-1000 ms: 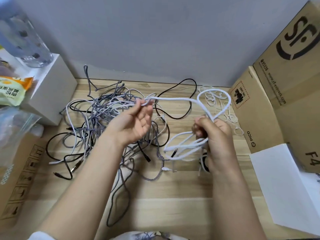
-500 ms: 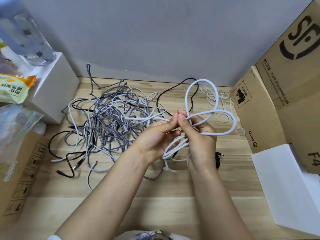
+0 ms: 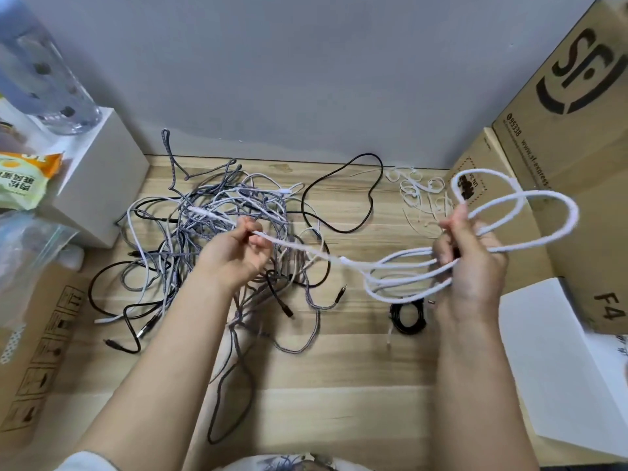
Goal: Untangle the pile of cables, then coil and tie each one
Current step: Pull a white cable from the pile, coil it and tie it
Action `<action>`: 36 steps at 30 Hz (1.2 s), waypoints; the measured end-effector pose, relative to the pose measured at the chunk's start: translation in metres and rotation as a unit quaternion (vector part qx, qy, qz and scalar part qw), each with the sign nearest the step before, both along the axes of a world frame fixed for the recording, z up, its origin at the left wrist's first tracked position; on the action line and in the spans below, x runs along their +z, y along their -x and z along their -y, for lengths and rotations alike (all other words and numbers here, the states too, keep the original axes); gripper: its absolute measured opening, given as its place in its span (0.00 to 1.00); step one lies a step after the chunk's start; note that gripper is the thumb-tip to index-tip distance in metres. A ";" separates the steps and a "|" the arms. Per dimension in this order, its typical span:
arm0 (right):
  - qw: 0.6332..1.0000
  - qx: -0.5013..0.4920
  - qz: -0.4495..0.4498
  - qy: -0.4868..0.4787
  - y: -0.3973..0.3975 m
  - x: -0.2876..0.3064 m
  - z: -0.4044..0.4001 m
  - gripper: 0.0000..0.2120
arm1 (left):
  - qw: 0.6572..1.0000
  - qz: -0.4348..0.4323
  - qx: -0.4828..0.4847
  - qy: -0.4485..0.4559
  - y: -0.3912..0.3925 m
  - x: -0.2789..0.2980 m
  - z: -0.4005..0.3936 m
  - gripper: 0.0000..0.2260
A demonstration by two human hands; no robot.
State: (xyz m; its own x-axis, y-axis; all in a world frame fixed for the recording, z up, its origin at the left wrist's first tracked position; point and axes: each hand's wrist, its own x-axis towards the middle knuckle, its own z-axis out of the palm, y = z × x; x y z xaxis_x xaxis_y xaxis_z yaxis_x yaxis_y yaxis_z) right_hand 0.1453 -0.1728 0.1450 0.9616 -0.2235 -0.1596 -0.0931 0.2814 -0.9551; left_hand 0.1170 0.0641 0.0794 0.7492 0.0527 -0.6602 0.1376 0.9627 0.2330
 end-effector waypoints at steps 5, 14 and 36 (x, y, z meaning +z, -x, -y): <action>0.980 0.183 -0.050 0.064 0.017 -0.007 -0.032 0.08 | 0.975 0.118 -0.132 -0.137 0.006 0.038 0.045 0.12; 0.926 0.359 -0.020 0.116 0.030 -0.033 -0.046 0.06 | 0.922 0.139 -0.115 -0.343 0.026 0.035 0.085 0.05; 0.926 0.269 -0.234 0.125 0.022 -0.108 0.013 0.18 | 0.231 0.103 -0.581 -0.774 0.083 -0.138 0.007 0.23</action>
State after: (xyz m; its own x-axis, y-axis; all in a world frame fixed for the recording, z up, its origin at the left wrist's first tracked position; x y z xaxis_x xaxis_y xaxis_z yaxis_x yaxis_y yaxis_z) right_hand 0.1231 -0.1855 0.0370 0.7834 0.1815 -0.5944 -0.5754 -0.1498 -0.8040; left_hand 0.0338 0.0567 -0.0589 0.8582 -0.2090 -0.4688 -0.0735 -0.9539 0.2908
